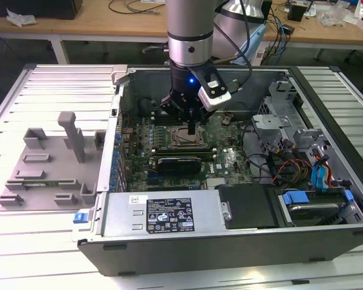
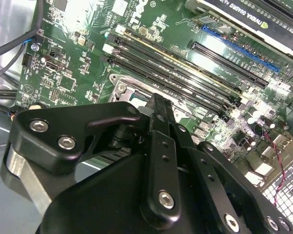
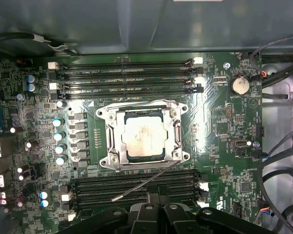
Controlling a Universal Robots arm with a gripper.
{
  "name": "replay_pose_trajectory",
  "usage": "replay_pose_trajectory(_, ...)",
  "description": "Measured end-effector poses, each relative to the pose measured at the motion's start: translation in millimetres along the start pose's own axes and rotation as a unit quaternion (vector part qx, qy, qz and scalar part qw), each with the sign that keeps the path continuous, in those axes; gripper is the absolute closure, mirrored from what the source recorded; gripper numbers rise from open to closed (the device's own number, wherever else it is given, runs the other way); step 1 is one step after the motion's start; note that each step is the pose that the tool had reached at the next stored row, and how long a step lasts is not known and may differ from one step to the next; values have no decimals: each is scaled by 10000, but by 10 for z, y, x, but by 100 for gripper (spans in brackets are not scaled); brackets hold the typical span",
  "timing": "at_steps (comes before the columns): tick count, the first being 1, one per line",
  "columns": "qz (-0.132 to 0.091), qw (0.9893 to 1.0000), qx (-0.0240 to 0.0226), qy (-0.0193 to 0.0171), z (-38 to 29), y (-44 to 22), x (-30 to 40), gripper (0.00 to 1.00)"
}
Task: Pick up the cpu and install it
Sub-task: 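Install the second cpu locking lever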
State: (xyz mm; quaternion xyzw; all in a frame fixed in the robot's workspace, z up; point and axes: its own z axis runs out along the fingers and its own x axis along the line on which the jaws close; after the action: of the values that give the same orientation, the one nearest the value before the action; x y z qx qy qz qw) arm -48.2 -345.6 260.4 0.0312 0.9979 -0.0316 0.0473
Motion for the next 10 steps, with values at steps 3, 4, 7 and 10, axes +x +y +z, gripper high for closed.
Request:
replay_pose_trajectory(3,0,10000,-1,-1,7,0,8,89)
replay_pose_trajectory(4,-1,10000,1,1,11,0,10,89)
replay_pose_trajectory(7,0,10000,0,0,15,0,12,89)
replay_pose_trajectory(10,0,10000,0,0,17,0,12,89)
